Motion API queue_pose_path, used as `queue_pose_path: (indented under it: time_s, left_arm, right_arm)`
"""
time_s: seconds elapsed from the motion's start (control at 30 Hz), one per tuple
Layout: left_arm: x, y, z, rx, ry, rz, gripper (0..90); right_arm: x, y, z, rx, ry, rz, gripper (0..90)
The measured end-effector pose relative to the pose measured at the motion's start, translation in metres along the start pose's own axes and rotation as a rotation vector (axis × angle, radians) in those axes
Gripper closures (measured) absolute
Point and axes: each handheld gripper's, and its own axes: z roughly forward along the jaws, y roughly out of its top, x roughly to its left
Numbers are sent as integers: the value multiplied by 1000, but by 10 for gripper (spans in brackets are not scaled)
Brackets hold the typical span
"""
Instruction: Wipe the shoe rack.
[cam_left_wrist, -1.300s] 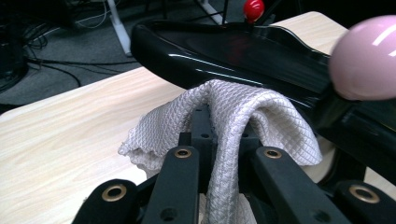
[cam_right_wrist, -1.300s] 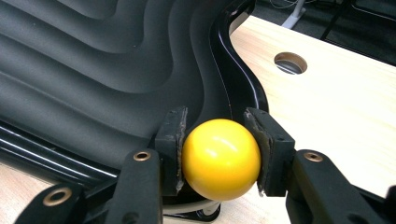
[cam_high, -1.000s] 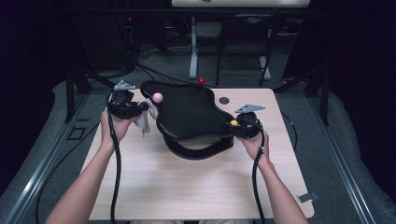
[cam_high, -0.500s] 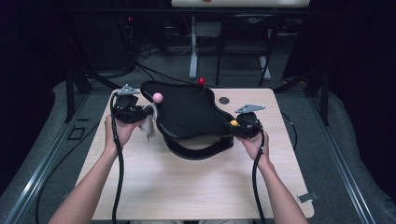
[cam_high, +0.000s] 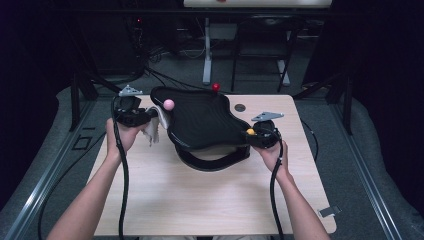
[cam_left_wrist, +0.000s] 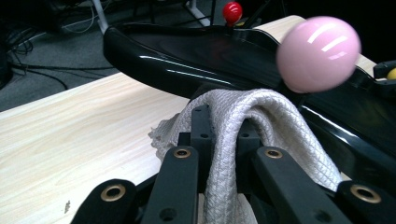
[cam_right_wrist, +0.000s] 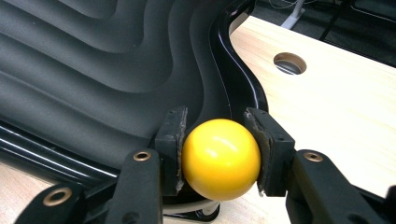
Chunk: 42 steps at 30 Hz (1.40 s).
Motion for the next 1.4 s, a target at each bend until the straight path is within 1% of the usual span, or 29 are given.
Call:
queue_pose_path:
  time_s: [0.23,0.47,0.5,0.73,0.77,0.9,1.0,1.13,1.27,1.3,1.4]
  left_arm:
    - [9,9,1,9,33,-6,826]
    - [22,17,4,20,60,-32,825]
    - [24,18,5,25,69,-28,825]
    - [38,26,12,41,96,-60,825]
    - [39,27,14,45,102,-58,825]
    - [46,30,19,51,113,-73,825]
    - [48,30,22,49,116,-78,826]
    - [49,25,22,58,121,-81,826]
    - [51,18,17,54,111,-92,826]
    - [51,16,15,53,115,-84,826]
    - [50,4,10,55,107,-86,826]
  right_arm:
    - [0,0,-1,10,-3,-6,596]
    - [0,0,-1,10,-3,-6,597]
    - [0,0,-1,10,-3,-6,597]
    - [0,1,-1,12,-2,-8,596]
    - [0,1,-1,12,-3,-8,596]
    - [0,1,-1,11,-2,-7,596]
    - [0,1,-1,11,-2,-7,596]
    - [0,1,-1,11,-2,-9,596]
    - [0,1,-1,11,-3,-8,596]
    - [0,1,-1,11,-3,-9,596]
    - [0,1,-1,11,-2,-8,597]
